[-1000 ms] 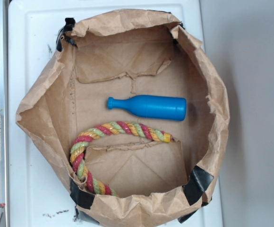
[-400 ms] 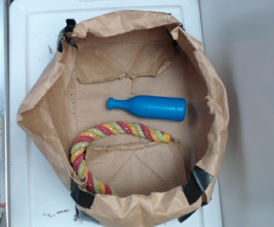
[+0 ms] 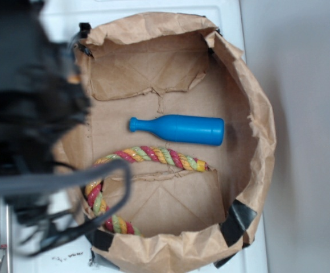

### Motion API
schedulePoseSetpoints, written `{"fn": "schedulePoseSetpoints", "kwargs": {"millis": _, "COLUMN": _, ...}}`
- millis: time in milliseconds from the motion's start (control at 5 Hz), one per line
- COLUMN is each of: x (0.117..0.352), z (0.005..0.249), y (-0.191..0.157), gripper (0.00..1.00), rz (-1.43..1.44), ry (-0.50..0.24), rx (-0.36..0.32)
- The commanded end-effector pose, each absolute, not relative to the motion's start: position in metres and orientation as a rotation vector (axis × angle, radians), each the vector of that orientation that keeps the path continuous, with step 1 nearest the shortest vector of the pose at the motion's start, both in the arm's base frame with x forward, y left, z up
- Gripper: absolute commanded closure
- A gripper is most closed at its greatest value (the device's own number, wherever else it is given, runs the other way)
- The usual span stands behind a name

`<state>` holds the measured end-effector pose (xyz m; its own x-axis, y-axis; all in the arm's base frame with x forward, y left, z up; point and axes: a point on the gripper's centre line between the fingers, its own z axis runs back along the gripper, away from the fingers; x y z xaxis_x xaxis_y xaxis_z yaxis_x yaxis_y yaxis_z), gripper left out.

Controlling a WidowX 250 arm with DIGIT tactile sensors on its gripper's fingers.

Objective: Grab the multicolored rope.

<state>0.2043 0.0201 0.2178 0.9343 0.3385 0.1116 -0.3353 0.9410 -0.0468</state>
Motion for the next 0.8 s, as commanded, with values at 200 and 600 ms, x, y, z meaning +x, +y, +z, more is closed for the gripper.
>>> {"fn": "schedulePoseSetpoints", "kwargs": {"millis": 200, "x": 0.227, "z": 0.137, "y": 0.021, "gripper": 0.00, "rz": 0.495, "ry": -0.105, "rx": -0.027}}
{"fn": "schedulePoseSetpoints", "kwargs": {"millis": 600, "x": 0.227, "z": 0.137, "y": 0.021, "gripper": 0.00, "rz": 0.495, "ry": -0.105, "rx": -0.027}}
